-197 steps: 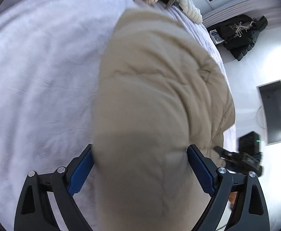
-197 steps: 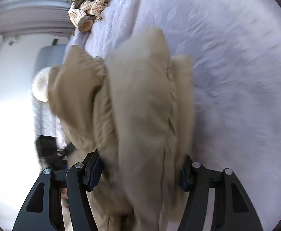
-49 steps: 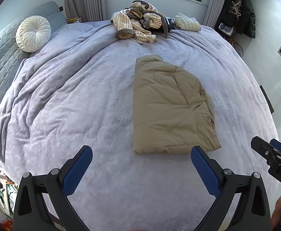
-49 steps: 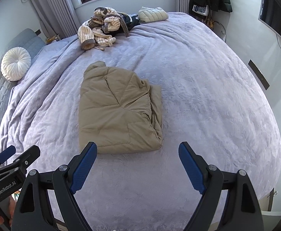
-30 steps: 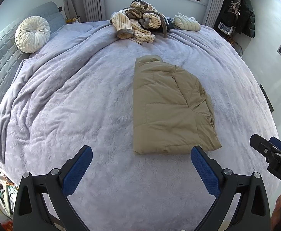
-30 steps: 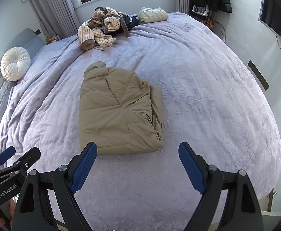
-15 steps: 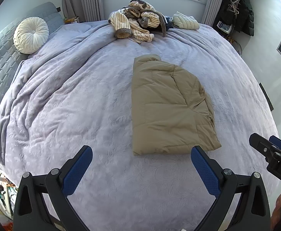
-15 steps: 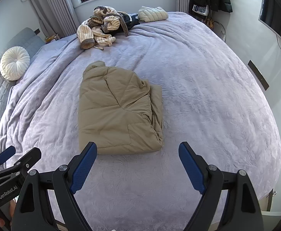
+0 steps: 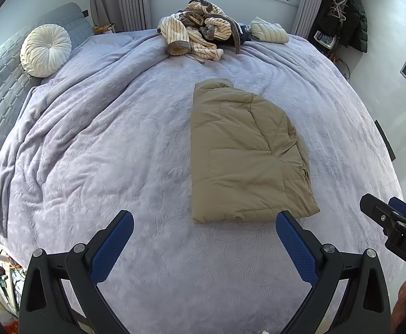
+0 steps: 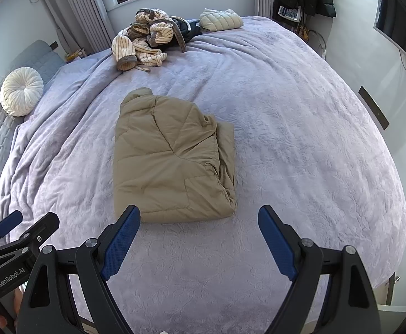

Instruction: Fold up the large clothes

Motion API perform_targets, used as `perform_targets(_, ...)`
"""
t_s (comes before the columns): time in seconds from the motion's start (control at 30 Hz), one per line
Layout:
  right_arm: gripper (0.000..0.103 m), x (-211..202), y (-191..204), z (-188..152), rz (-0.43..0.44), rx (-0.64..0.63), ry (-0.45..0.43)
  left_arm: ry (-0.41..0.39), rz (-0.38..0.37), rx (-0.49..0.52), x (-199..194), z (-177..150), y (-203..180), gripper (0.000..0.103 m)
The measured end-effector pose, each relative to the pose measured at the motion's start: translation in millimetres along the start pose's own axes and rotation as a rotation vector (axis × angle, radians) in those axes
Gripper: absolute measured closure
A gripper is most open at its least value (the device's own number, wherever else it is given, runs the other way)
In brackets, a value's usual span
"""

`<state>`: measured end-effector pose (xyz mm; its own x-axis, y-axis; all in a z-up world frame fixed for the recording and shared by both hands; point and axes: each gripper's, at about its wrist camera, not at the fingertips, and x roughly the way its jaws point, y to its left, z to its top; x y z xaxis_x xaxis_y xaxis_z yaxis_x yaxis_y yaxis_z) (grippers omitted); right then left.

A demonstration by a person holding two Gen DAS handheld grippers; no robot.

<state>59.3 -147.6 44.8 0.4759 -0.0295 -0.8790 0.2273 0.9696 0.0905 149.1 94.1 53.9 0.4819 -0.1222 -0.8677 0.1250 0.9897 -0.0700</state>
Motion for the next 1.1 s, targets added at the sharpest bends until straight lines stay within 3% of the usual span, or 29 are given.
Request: perform_targets(1.1,0.014,-2.2,6.9,-5.3,-0.003,-0.016,-0.002,-0.002,0.000,0.005,1.5,-0.5,2.5,0.001)
